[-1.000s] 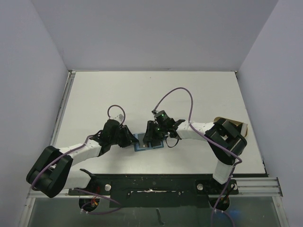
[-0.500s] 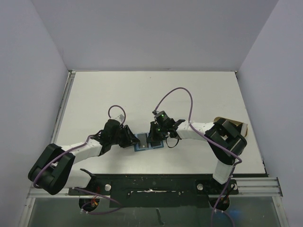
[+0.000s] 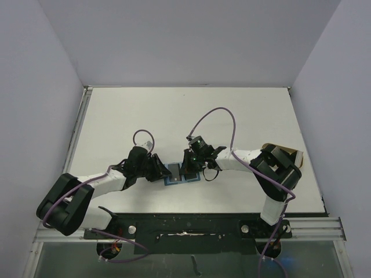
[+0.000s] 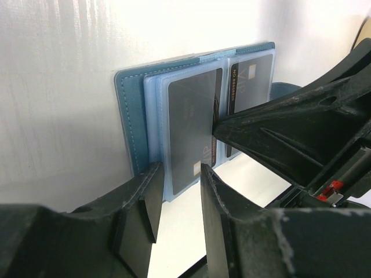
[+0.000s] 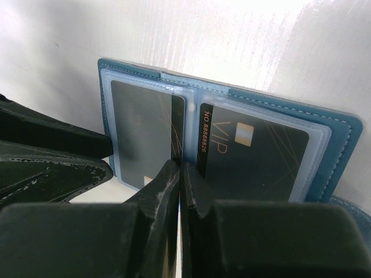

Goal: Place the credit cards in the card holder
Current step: Turn over the card slot in the card holder.

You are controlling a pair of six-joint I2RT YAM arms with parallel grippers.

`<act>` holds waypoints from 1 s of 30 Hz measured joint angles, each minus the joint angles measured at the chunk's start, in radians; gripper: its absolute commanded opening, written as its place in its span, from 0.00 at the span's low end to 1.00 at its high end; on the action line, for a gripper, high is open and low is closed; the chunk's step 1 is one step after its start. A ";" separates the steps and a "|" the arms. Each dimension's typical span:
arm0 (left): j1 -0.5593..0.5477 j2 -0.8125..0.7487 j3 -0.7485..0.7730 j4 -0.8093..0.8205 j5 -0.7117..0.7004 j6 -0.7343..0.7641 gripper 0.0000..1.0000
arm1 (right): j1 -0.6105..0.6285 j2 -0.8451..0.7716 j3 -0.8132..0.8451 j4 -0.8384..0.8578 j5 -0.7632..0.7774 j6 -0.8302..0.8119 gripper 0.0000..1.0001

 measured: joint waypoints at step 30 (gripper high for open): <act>0.002 -0.013 0.000 0.065 0.035 -0.026 0.21 | -0.001 0.003 0.000 0.005 -0.003 0.003 0.08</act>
